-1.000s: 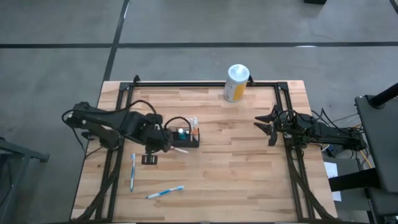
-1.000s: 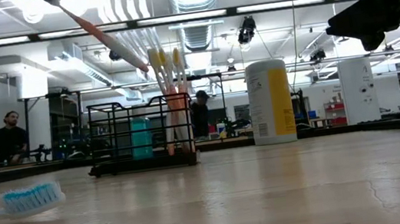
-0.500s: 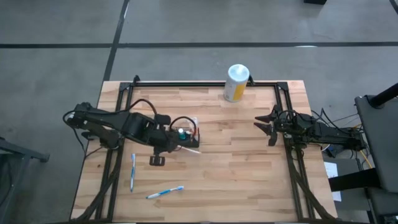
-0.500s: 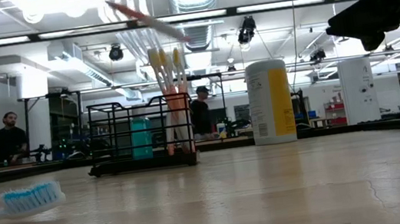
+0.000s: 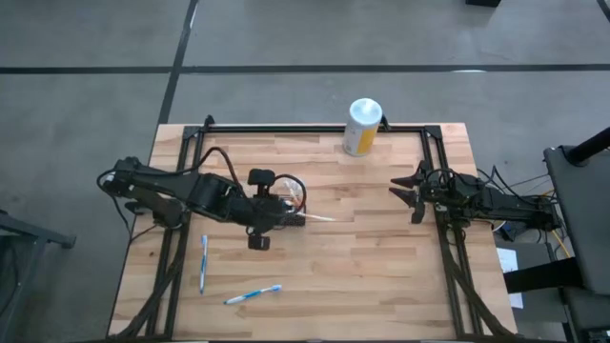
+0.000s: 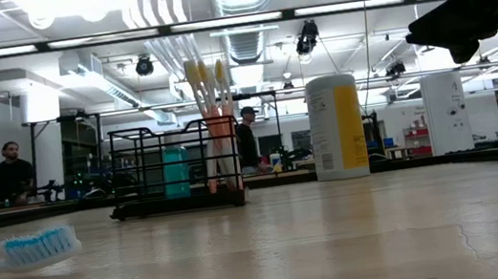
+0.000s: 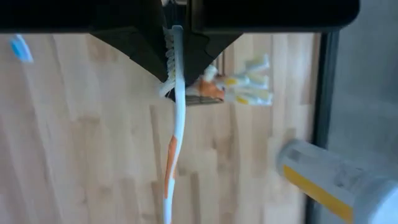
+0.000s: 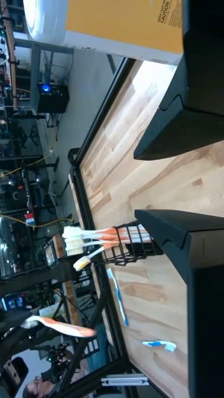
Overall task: Pick & Place toothbrushing station
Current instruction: Put the orange toothbrush into the right section of the wire organizer
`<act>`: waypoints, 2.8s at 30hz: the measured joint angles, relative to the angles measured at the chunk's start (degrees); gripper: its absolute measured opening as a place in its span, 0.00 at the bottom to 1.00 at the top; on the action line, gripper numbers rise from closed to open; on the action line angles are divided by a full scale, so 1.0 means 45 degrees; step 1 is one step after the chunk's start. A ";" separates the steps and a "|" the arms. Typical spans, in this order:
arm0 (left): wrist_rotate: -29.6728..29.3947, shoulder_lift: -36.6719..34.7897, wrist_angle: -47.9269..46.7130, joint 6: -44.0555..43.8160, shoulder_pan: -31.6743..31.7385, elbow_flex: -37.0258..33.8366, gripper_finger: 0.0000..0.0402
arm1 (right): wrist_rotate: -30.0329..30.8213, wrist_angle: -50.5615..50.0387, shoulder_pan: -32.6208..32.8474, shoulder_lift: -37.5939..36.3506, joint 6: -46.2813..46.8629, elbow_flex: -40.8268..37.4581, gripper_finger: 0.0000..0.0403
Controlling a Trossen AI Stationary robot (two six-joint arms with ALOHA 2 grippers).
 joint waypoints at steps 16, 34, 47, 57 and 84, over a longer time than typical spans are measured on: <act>-0.0478 -0.1985 0.6529 0.1842 -0.0024 -0.3824 0.07 | 0.0000 0.0000 -0.0002 0.0000 0.0002 0.0002 0.33; -0.0148 -0.6988 1.3641 0.3540 0.0087 -1.0200 0.10 | 0.0000 0.0005 0.0000 0.0000 0.0000 0.0002 0.33; -0.0111 -0.6816 1.3957 0.2702 0.0238 -1.0172 0.10 | 0.0294 0.0005 -0.0008 0.0002 -0.1936 0.0002 0.33; -0.0350 -0.6757 1.3888 0.0087 0.0243 -1.0190 0.10 | 0.0377 0.1248 0.0000 0.0058 -0.3280 0.0000 0.33; -0.0940 -0.6621 1.3337 -0.0481 0.0248 -1.0210 0.10 | -0.0178 0.8111 0.0002 0.5852 0.4626 0.1817 0.33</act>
